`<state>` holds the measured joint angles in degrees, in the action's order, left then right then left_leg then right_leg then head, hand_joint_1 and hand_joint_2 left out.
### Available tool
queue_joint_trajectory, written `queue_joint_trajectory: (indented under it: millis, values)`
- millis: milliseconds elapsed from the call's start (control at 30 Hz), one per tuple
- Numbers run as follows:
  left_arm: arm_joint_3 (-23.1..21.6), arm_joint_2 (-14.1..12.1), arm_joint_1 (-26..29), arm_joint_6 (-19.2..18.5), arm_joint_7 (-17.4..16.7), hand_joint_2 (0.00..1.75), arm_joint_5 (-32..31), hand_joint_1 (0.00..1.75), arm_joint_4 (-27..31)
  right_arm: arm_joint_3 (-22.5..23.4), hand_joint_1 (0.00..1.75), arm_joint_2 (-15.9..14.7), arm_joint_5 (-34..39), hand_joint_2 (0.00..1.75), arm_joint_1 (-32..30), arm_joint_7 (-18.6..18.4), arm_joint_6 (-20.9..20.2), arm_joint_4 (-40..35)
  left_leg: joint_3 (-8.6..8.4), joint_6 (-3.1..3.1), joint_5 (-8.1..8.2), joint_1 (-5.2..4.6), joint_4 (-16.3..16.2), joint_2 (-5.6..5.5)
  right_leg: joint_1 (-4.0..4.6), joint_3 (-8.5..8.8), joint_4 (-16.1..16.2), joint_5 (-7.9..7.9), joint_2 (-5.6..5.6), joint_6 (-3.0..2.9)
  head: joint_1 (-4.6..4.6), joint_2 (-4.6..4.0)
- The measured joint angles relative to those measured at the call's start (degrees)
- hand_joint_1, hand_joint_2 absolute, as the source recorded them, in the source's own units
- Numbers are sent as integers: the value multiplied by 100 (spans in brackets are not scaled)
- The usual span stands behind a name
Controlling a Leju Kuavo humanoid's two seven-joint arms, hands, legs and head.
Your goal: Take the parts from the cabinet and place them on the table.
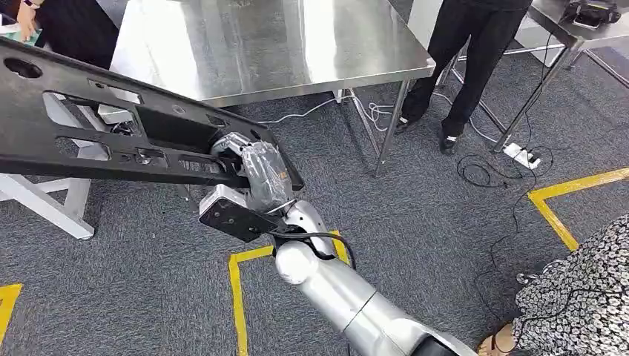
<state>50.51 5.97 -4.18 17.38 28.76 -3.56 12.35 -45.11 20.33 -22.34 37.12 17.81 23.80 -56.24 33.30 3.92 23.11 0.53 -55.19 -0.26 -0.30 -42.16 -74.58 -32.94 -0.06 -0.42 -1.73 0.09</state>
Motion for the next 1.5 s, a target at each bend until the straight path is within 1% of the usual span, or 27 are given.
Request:
queue_joint_trajectory:
  millis: [67, 133, 167, 300, 333, 367, 400, 467, 500, 533, 567, 667, 700, 800, 833, 867, 900, 967, 1033, 1067, 1100, 1167, 1200, 1300, 1367, 1433, 1500]
  values:
    - [2, 6, 3, -7, -2, 175, 0, 0, 0, 20, 175, -18, -45, 175, -24, -30, 11, 2, -3, -23, 12, 6, -9, -35, -56, 95, 312, 214, -1, 125, 0, 0]
    - [4, 26, 4, -29, -4, 175, -7, 0, 0, 35, 175, -16, -368, 175, -17, -151, 55, -4, -4, -92, 58, 17, -72, -66, -120, 673, 1496, 695, -1, 250, 0, 0]
    - [7, 26, 3, -61, -9, 175, -7, 0, 0, 76, 175, -24, -636, 175, -29, -247, 57, -33, 17, -149, 97, 9, -130, -73, -144, 790, 1797, 762, 2, 228, 2, 0]
    - [9, 28, 6, -138, -59, 175, -7, 0, 2, 346, 175, -230, -1761, 175, -119, -814, 70, -407, 52, -257, 133, 20, -180, -99, -97, 827, 1787, 778, 8, 112, -19, 0]
    - [11, 28, 10, -186, -72, 175, -11, 0, 2, 458, 175, -326, -2014, 175, -175, -936, 70, -584, 65, -281, 156, 49, -204, -104, -179, 860, 1806, 797, 6, 78, -22, 0]
    - [11, 37, 23, -257, -87, 175, -53, 0, 0, 639, 175, -454, -2295, 175, -273, -1047, 79, -842, 112, -308, 268, 61, -338, -69, -177, 883, 1809, 791, 4, 63, -26, 0]
    - [11, 41, 26, -315, -96, 175, -77, 0, 0, 827, 175, -569, -2499, 175, -380, -1075, 79, -1078, 241, -334, 471, 67, -666, -44, -172, 901, 1809, 779, -14, 15, -55, 0]
    - [11, 41, 27, -372, -103, 175, -127, 0, 0, 1225, 175, -814, -2713, 175, -629, -1036, 13, -1509, 712, -374, 914, 83, -1660, -8, -144, 916, 1808, 761, -48, -9, -48, 0]
    - [11, 41, 35, -376, -112, 175, -129, 0, 0, 1432, 175, -916, -2747, 175, -762, -1003, -39, -1704, 915, -384, 1023, 89, -2045, 0, -134, 916, 1807, 758, -48, -12, -52, 0]
    - [11, 41, 46, -383, -116, 175, -133, 0, 0, 1592, 175, -991, -2791, 175, -887, -983, -68, -1861, 982, -381, 963, 96, -2121, 0, -129, 920, 1806, 753, -39, -16, -46, 0]
    - [13, 41, 55, -383, -118, 175, -136, 0, 0, 1677, 175, -1032, -2811, 175, -961, -973, -81, -1955, 906, -367, 806, 98, -1930, 0, -127, 928, 1805, 750, -18, -18, -52, 0]
    - [13, 35, 42, -407, -118, 175, -146, 0, 2, 1858, 175, -1111, -2894, 175, -1077, -955, -103, -2256, 188, -237, 49, 84, -403, 11, -120, 985, 1814, 719, 32, 11, -52, 0]
    - [13, 22, 25, -413, -120, 175, -149, 0, 0, 1899, 175, -1130, -2909, 175, -1085, -953, -103, -2323, 123, -221, 158, 44, -318, 27, -73, 975, 1817, 719, 32, 24, -41, 0]
    - [13, 28, 14, -431, -120, 175, -173, 0, 2, 1985, 175, -1174, -2997, 175, -1153, -988, -65, -2431, 143, -162, 160, -10, -299, 1, -90, 966, 1845, 720, 20, 124, -44, 0]
    - [13, 26, 13, -463, -120, 175, -216, 0, 2, 2030, 175, -1189, -3123, 175, -1185, -1073, 17, -2502, 96, -105, 117, -12, -204, -5, -58, 980, 1882, 727, 15, 178, -54, 0]
    - [11, 37, 18, -505, -122, 175, -267, 0, 2, 2088, 175, -1244, -3209, 175, -1244, -1146, 105, -2577, 31, -78, 61, 51, -108, 5, -56, 923, 1781, 676, 8, 182, -30, 0]
    - [2, 41, 14, -542, -120, 175, -315, 0, 2, 2149, 175, -1297, -3266, 175, -1303, -1185, 199, -2663, 8, -55, 51, 26, -66, -12, -57, 820, 1605, 576, 11, 170, -33, 0]
    - [-26, 41, 8, -621, -122, 175, -444, 0, 2, 2392, 175, -1518, -3342, 175, -1611, -1222, 332, -2993, 13, -35, 45, 8, -69, -43, -73, 357, 670, 192, 11, 104, -24, 0]
    - [-68, 41, 10, -686, -136, 175, -601, 0, 2, 2761, 175, -1808, -3386, 175, -2112, -1123, 394, -3415, 14, -20, 55, 1, -74, -112, -77, 29, 87, 67, 11, 131, -13, 0]
    - [-99, 41, 11, -719, -151, 175, -667, 0, 0, 2965, 175, -1937, -3414, 175, -2343, -1073, 413, -3587, 10, -21, 57, -5, -74, -138, -81, 48, 185, 146, 11, 170, -13, 0]
    - [-146, 50, 17, -732, -164, 175, -719, 0, 0, 3194, 175, -2091, -3460, 175, -2522, -1028, 424, -3756, 11, -25, 63, -8, -82, -152, -81, 198, 552, 313, 10, 218, -11, 0]
    - [-188, 72, 7, -730, -199, 175, -767, 0, 0, 3540, 175, -2305, -3529, 175, -2720, -940, 441, -4045, 10, -65, 93, -10, -112, -160, -85, 734, 1654, 707, 5, 289, -2, 0]
    - [-206, 72, -6, -724, -212, 175, -783, 0, 0, 3684, 175, -2414, -3602, 175, -2738, -916, 442, -4153, 39, -109, 132, -68, -158, -139, -78, 860, 1859, 779, 13, 249, -6, 0]
    - [-306, 100, -40, -713, -241, 175, -957, 0, 0, 4062, 175, -2826, -3560, 175, -2693, -920, 431, -4260, 23, -144, 170, -69, -183, -127, -68, 862, 1849, 821, 25, 160, -13, 0]
    - [-359, 111, -55, -664, -278, 175, -1027, 0, 0, 4289, 175, -3150, -3201, 175, -2622, -909, 404, -4260, 69, -167, 280, -52, -311, -112, -159, 888, 1867, 842, 16, 123, -6, 0]
    - [-404, 142, -55, -619, -328, 175, -1047, 0, -4, 4512, 175, -3435, -2792, 175, -2551, -857, 372, -4269, 279, -250, 653, -22, -917, -48, -149, 913, 1866, 832, 2, 58, -41, 0]
    - [-437, 142, -47, -623, -365, 175, -1036, 0, -11, 4688, 175, -3602, -2501, 175, -2553, -802, 369, -4288, 693, -302, 1067, 16, -1805, -13, -116, 909, 1863, 830, 1, 55, -39, 0]
